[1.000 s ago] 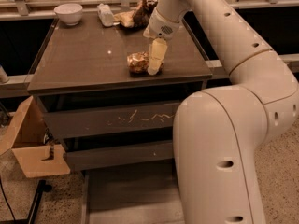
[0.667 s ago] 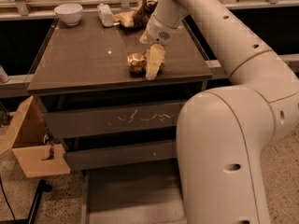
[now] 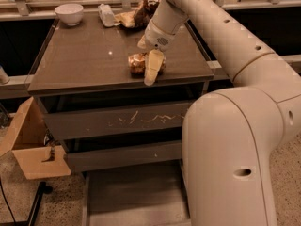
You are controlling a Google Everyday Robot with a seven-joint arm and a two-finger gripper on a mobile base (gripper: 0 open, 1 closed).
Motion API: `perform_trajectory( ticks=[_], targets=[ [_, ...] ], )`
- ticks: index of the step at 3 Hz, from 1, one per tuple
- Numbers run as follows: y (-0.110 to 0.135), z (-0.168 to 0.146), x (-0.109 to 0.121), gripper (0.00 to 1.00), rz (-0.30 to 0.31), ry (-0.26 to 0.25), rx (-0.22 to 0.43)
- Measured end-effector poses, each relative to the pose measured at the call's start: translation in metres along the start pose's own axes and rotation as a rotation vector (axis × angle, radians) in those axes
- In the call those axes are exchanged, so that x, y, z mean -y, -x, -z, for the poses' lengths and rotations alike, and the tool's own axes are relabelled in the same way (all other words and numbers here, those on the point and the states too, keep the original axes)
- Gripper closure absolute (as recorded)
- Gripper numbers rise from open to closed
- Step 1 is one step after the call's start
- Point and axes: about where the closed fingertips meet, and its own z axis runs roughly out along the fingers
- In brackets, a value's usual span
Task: Place orange can into bottom drawer
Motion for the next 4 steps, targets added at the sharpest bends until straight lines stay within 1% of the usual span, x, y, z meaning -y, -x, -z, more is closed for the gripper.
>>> perform_trajectory(
  ticks=[1, 2, 3, 4],
  targets=[
    [0.0005, -0.0016, 0.0009, 0.19, 0.000, -0.001, 0.001],
    [0.0005, -0.0016, 0.0009, 0.50, 0.000, -0.001, 0.001],
    [0.0005, -0.0016, 0.0009, 0.73, 0.000, -0.001, 0.001],
    [0.0005, -0.0017, 0.0009, 1.00, 0.000, -0.001, 0.001]
  ],
)
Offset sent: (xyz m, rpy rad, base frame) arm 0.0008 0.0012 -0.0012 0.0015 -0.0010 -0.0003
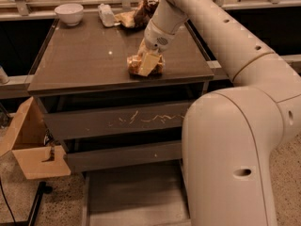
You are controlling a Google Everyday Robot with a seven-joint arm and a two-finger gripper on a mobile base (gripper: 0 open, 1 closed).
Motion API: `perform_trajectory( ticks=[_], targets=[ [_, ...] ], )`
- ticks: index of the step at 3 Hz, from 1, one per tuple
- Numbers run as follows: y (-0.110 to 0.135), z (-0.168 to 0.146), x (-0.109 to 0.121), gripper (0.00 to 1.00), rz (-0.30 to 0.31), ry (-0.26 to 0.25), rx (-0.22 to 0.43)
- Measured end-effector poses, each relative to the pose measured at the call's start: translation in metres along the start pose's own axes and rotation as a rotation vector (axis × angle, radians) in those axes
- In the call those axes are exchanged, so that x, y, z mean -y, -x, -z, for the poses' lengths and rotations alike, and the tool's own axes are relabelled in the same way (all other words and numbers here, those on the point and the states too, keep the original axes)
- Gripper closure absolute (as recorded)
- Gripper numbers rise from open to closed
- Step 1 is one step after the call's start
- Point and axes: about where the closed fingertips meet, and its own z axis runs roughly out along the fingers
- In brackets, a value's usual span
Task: Place orange can into bottom drawer
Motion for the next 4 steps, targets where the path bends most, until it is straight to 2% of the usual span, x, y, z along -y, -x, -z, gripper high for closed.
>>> perform_trajectory(
  ticks=[1, 2, 3, 4],
  targets=[
    [0.004, -0.001, -0.003, 1.00, 0.004, 0.004, 0.009],
    [0.006, 0.004, -0.019, 1.00, 0.002, -0.001, 0.031],
    [0.003, 0.006, -0.047, 1.00, -0.007, -0.010, 0.058],
    [-0.001, 0.007, -0.083, 1.00, -0.028, -0.027, 0.074]
  ],
)
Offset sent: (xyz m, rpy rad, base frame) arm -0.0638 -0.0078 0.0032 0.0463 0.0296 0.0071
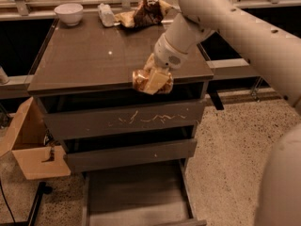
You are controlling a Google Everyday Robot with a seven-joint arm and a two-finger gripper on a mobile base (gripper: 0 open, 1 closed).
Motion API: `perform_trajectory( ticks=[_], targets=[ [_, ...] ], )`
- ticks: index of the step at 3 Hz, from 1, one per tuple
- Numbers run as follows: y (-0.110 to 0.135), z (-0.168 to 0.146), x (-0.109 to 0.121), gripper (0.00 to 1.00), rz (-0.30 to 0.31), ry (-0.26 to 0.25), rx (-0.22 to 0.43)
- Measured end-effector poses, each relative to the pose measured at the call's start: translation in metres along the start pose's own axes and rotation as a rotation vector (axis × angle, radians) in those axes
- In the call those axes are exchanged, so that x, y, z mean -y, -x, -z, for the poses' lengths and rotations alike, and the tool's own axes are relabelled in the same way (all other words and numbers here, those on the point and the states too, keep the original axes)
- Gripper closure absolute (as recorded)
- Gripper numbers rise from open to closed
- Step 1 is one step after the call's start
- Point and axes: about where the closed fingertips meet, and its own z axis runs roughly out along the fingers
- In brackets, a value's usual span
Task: Place orange can into bottom drawer
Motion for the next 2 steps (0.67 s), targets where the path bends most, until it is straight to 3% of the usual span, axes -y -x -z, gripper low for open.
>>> perform_trajectory(
  ticks=[1, 2],
  targets=[
    [-0.020, -0.018, -0.074, 1.00, -0.049, -0.016, 0.009],
    [-0.029, -0.032, -0.079, 1.00, -0.059, 0.000, 0.017]
  ],
)
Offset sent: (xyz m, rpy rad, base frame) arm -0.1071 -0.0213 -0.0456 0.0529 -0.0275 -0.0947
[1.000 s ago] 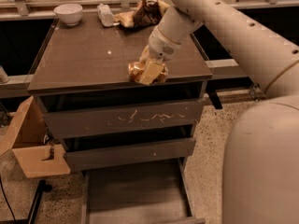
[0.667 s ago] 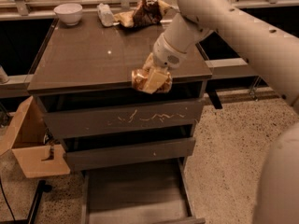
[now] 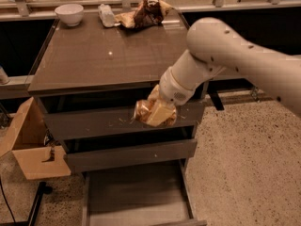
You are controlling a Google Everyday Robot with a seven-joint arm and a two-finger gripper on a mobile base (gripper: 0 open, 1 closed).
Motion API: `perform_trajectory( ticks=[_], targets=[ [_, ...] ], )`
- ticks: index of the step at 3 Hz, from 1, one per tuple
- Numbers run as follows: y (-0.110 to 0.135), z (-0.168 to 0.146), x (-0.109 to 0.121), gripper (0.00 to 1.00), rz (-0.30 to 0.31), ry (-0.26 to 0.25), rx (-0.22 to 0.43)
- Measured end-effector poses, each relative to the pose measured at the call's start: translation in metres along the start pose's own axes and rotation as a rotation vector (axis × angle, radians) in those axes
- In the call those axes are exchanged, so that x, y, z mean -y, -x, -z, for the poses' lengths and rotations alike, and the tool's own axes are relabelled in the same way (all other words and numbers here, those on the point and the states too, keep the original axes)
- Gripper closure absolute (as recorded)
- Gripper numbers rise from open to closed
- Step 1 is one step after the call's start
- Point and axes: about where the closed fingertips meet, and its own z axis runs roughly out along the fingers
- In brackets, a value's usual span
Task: Place orange can into bottom drawer
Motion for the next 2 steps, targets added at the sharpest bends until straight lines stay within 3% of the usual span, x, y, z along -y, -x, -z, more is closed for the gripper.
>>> perform_trajectory(
  ticks=[2],
  targets=[
    [-0.052, -0.060, -0.022, 1.00, -0.061, 0.024, 0.058]
  ],
)
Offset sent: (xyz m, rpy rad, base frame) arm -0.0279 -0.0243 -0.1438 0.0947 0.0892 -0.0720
